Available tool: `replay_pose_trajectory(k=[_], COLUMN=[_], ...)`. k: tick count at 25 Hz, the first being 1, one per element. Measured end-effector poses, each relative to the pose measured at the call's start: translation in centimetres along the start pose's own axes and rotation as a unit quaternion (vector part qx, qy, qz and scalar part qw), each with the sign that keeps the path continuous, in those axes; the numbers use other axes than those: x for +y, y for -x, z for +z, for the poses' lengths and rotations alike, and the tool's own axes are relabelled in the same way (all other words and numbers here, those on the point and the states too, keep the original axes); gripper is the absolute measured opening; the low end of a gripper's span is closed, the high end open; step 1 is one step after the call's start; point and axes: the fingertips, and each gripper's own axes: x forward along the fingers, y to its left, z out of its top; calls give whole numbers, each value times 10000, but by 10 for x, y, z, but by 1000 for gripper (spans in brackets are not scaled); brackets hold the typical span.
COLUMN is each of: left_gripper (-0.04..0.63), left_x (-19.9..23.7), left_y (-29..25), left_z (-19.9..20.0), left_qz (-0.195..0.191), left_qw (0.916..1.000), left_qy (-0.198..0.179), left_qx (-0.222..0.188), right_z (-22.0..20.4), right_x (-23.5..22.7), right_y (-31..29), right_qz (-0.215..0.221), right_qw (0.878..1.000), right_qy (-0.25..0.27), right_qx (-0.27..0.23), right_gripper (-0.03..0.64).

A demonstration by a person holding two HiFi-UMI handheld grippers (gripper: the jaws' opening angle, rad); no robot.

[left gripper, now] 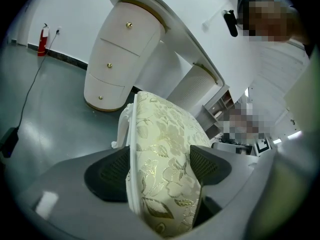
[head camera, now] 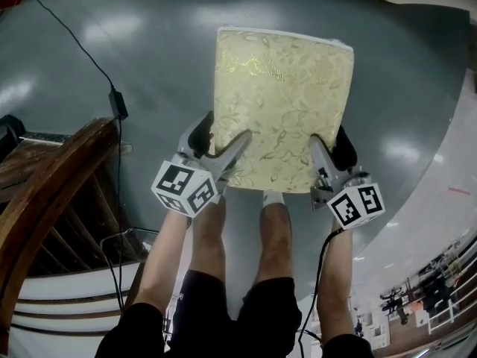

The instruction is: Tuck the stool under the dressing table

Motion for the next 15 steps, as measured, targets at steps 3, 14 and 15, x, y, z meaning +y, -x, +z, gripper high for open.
replay_pose_trajectory(k=[3, 14, 15], left_gripper=[391, 391, 391], left_x=[0, 1, 1], left_y=[0, 0, 0], left_z=[0, 2, 2], left_qz=[-63, -91, -98], left_qw=[10000, 9983, 9981], left_qy=[29, 258, 276], left_qx=[-61, -520, -540], right_z=[0, 2, 2], right_x=[0, 0, 0], right_y=[1, 3, 3], right_qz=[69, 100, 116], right_qw=[10000, 9991, 9990], right_qy=[-37, -115, -138], right_qx=[-46, -400, -421], right_gripper=[307, 307, 307])
